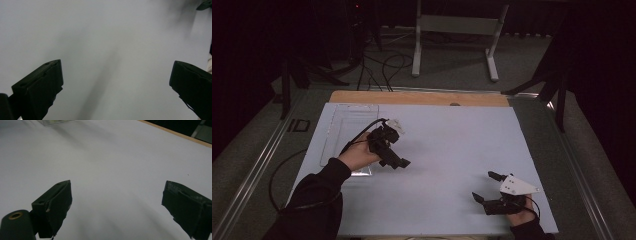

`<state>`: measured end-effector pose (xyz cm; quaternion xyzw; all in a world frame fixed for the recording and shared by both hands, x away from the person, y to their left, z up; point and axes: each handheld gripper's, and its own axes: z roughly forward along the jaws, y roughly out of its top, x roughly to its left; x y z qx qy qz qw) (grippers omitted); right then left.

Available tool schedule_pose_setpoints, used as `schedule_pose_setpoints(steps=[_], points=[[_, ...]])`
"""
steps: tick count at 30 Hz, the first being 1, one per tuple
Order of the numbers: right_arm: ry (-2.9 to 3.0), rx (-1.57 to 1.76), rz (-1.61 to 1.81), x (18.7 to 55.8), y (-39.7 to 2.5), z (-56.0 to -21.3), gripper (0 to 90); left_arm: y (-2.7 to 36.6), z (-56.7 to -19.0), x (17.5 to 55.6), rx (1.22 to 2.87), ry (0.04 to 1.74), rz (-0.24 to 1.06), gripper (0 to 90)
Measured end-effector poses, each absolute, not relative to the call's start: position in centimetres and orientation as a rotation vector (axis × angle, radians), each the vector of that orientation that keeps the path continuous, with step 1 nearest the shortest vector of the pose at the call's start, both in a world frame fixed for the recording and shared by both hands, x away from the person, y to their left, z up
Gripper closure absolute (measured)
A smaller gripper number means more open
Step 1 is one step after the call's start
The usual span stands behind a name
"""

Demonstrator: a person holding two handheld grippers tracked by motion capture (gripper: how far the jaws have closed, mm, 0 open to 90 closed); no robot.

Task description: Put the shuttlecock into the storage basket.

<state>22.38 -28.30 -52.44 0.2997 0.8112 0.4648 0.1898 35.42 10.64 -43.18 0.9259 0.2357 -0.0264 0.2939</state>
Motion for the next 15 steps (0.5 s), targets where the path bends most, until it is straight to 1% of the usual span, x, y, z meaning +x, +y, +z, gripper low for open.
schedule_pose_setpoints(steps=[15], points=[[2.28,0.839,1.304,22.4,-28.3,-52.4,9.3,11.0,-45.4,33.1,2.414,0.623,-0.08,0.0]])
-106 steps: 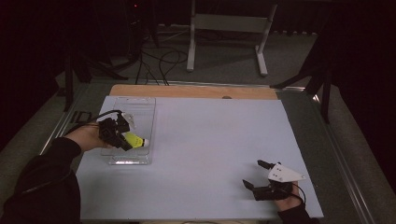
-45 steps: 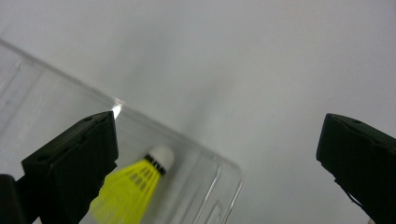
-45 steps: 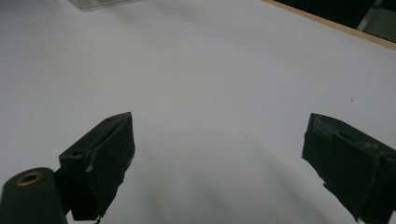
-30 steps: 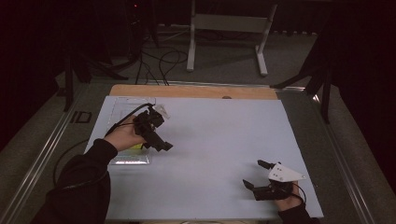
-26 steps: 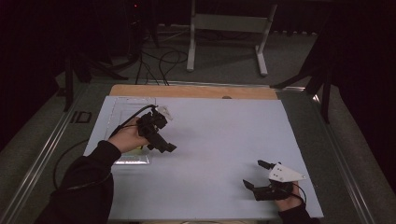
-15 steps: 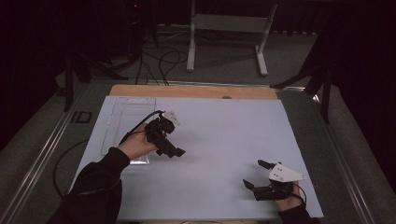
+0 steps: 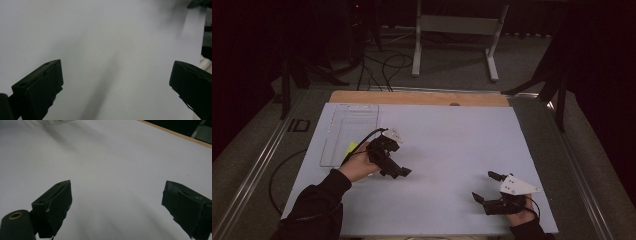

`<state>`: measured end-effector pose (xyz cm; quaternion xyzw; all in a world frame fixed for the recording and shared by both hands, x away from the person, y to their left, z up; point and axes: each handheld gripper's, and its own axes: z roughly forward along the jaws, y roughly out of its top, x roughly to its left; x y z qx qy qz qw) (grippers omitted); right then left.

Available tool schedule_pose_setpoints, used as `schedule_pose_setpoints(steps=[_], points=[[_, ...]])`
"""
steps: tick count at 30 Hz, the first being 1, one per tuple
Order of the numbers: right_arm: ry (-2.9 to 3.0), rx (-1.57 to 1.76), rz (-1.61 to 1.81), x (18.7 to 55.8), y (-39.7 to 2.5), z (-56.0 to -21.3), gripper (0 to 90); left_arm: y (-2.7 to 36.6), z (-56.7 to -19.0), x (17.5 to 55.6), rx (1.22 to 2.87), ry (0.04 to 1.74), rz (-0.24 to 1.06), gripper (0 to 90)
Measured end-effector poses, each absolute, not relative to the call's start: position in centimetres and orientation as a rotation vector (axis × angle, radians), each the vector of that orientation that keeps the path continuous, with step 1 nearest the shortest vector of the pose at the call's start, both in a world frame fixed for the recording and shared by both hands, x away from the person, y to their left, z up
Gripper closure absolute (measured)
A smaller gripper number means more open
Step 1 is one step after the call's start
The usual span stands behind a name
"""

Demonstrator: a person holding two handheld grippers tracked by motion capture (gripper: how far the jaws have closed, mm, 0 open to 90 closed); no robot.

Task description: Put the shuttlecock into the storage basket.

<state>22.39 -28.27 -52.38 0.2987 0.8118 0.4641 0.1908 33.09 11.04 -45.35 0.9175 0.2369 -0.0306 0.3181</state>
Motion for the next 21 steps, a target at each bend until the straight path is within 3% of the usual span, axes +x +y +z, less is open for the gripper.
schedule_pose_setpoints(steps=[21], points=[[2.282,0.836,1.303,22.4,-28.3,-52.4,9.3,13.4,-49.2,28.3,2.389,0.593,-0.116,0.0]])
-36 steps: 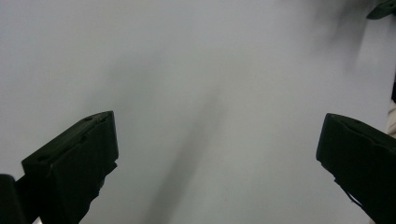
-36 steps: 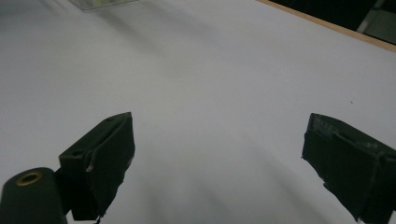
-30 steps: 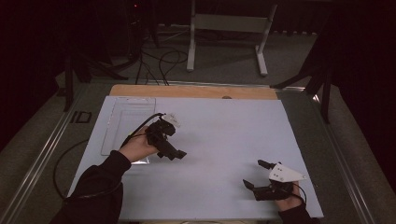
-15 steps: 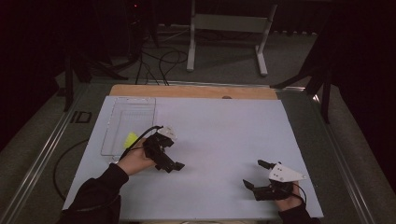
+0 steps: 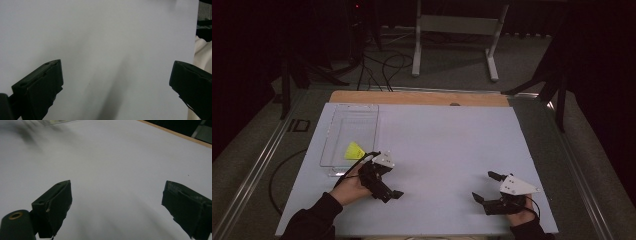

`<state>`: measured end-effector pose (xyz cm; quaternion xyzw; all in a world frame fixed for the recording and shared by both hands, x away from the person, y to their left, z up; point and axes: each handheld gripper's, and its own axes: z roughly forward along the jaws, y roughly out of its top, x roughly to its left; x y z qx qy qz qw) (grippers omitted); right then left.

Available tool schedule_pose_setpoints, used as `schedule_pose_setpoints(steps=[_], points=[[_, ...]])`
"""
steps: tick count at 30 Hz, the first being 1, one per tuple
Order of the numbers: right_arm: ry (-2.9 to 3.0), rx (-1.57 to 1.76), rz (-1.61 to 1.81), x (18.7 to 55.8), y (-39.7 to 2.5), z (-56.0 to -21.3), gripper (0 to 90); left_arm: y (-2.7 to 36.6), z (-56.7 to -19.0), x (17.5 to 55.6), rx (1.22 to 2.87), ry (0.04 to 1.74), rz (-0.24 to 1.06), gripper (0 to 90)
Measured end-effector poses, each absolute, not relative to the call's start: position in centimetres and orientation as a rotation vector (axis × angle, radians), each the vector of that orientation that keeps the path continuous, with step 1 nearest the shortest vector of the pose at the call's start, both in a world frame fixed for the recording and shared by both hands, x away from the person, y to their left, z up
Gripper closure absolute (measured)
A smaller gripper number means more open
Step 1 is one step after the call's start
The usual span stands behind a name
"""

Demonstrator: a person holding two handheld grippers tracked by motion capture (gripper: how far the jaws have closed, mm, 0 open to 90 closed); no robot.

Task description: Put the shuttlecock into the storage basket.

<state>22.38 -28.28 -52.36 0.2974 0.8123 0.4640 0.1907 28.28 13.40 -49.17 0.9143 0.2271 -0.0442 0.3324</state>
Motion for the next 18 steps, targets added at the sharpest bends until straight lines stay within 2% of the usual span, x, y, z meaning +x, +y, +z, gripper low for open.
schedule_pose_setpoints(steps=[18], points=[[2.293,0.835,1.3,22.4,-28.1,-52.4,9.3,17.2,-50.9,24.8,2.36,0.577,-0.085,0.0]])
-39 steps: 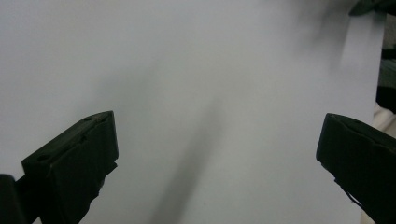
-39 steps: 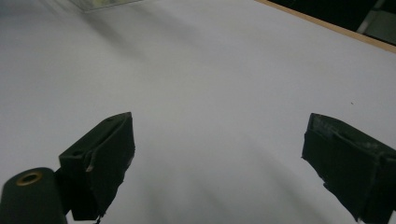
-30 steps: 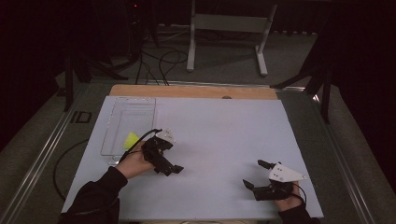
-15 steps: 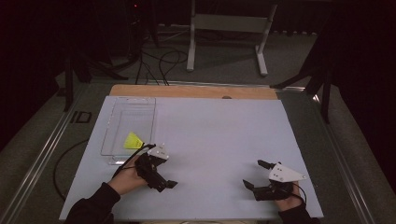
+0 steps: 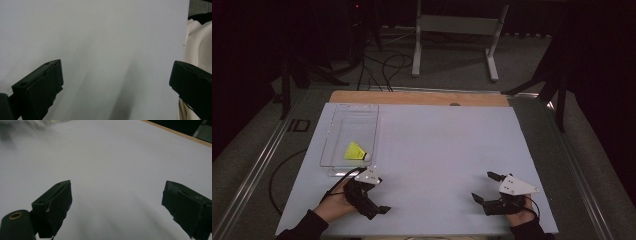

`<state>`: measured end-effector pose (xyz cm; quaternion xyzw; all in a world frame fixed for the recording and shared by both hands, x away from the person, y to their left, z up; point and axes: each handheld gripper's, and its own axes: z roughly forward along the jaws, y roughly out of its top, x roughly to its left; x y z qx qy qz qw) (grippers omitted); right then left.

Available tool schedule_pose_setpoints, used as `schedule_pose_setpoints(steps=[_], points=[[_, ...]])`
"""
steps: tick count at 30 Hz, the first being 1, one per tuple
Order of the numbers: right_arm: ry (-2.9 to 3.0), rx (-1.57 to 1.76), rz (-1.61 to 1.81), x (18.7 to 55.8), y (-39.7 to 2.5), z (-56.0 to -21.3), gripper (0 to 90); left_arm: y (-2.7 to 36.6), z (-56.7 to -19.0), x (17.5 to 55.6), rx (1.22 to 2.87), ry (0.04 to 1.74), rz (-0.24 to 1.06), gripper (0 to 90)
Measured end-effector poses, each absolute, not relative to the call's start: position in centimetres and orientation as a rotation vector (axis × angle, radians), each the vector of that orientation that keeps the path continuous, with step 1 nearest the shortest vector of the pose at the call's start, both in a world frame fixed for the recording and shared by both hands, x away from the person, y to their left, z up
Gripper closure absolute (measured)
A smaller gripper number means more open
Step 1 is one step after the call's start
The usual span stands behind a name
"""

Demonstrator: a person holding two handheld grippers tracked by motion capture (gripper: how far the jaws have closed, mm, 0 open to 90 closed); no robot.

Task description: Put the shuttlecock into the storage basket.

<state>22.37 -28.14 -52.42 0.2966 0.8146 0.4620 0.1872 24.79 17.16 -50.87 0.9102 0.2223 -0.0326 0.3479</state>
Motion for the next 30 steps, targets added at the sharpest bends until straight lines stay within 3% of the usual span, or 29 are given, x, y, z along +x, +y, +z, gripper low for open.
schedule_pose_setpoints(steps=[15,30], points=[[2.295,0.834,1.296,22.4,-28.1,-52.5,9.3,21.1,-51.4,23.8,2.235,0.703,-0.039,0.0],[2.303,0.834,1.3,22.5,-28.2,-52.6,9.3,21.7,-52.5,23.7,2.256,0.72,-0.056,0.0]])
